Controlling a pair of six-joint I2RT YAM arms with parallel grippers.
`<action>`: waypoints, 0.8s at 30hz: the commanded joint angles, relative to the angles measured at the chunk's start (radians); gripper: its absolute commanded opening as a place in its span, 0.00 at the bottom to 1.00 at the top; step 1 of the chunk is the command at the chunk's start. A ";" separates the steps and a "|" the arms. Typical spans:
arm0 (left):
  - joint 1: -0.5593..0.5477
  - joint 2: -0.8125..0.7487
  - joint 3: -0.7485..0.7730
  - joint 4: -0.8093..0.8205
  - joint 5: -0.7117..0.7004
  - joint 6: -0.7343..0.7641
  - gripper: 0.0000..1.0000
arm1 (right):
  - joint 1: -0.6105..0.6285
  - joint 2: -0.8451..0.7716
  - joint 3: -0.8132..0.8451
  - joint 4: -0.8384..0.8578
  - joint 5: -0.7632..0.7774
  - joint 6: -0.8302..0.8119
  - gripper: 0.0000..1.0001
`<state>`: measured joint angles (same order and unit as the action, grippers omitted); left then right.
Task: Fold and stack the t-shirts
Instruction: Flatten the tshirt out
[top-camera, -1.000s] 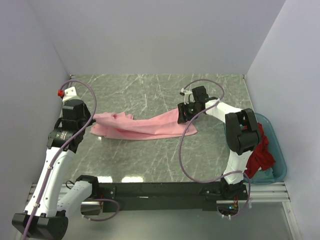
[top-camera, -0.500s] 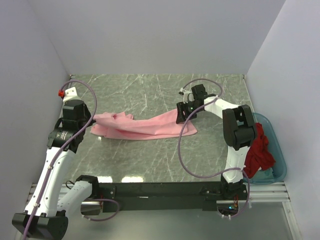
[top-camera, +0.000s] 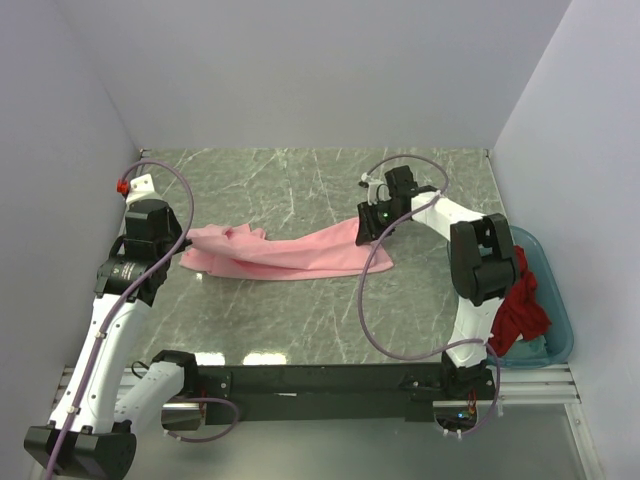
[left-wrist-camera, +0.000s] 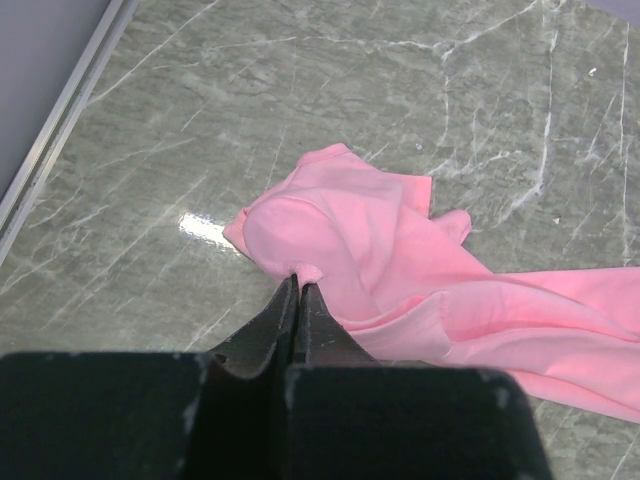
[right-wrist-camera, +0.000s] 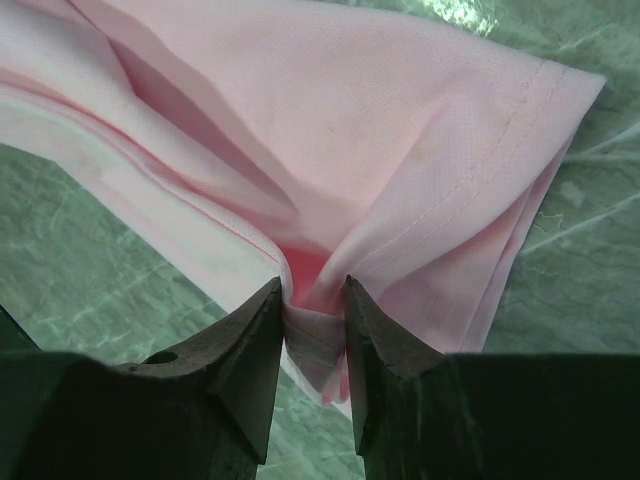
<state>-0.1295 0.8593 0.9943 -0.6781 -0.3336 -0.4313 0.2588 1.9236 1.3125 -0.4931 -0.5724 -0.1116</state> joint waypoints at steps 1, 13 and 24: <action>0.005 -0.009 0.014 0.018 0.013 0.009 0.01 | -0.006 -0.106 -0.004 0.002 -0.015 0.009 0.38; 0.004 -0.011 0.009 0.023 0.018 0.011 0.01 | -0.006 -0.110 -0.044 0.011 -0.057 0.013 0.38; 0.005 -0.003 0.003 0.026 0.019 0.009 0.01 | -0.006 -0.077 -0.048 0.033 -0.041 0.021 0.38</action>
<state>-0.1295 0.8600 0.9939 -0.6781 -0.3187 -0.4313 0.2592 1.8397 1.2686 -0.4889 -0.6136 -0.0971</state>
